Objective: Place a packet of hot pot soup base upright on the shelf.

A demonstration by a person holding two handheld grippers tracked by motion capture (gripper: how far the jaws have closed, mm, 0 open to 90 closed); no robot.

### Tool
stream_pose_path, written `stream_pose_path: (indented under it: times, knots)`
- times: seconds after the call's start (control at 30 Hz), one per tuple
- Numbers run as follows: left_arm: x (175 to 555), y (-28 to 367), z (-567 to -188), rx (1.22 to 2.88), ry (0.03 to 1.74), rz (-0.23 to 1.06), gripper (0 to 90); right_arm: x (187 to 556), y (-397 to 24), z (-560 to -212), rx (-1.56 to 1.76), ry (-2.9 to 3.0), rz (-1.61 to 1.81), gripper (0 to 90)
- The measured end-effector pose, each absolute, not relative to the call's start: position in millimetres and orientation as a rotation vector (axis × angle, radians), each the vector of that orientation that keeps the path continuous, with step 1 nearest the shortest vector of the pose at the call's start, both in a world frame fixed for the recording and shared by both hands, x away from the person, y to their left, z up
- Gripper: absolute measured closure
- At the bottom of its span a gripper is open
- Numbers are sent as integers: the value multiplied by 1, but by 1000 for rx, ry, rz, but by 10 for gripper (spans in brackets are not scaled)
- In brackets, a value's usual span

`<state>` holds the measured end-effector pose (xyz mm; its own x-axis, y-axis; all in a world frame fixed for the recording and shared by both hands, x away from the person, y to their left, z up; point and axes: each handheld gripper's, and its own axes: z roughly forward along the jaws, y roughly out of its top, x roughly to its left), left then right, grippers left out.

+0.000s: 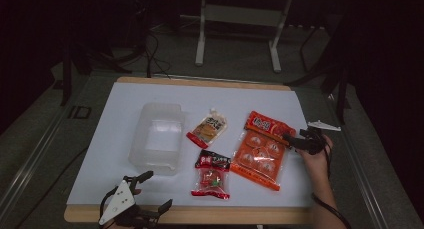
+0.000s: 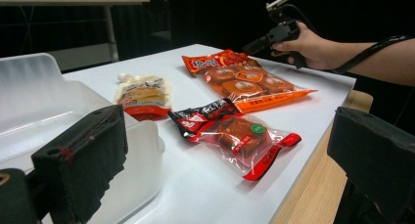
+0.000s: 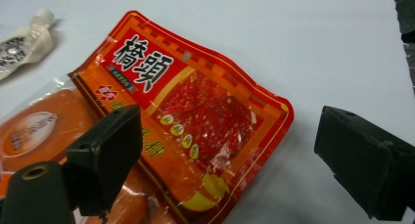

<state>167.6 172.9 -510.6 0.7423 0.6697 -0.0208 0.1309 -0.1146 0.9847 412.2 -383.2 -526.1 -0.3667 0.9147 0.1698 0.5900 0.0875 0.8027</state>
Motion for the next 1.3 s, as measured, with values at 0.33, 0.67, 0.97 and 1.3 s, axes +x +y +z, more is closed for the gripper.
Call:
stream_pose_path:
  times: [0.33,0.67,0.97,1.3]
  knots:
    - [166,173,-512,1654,653,515,19,429,-388,-536,1498,2015,1168,130]
    - [166,171,-513,1671,647,511,19,436,-385,-539,1476,2140,1168,208]
    - [166,170,-513,1679,641,512,19,432,-381,-538,1453,2161,1239,331]
    - [167,168,-514,1691,634,504,19,428,-368,-537,1446,2174,1133,519]
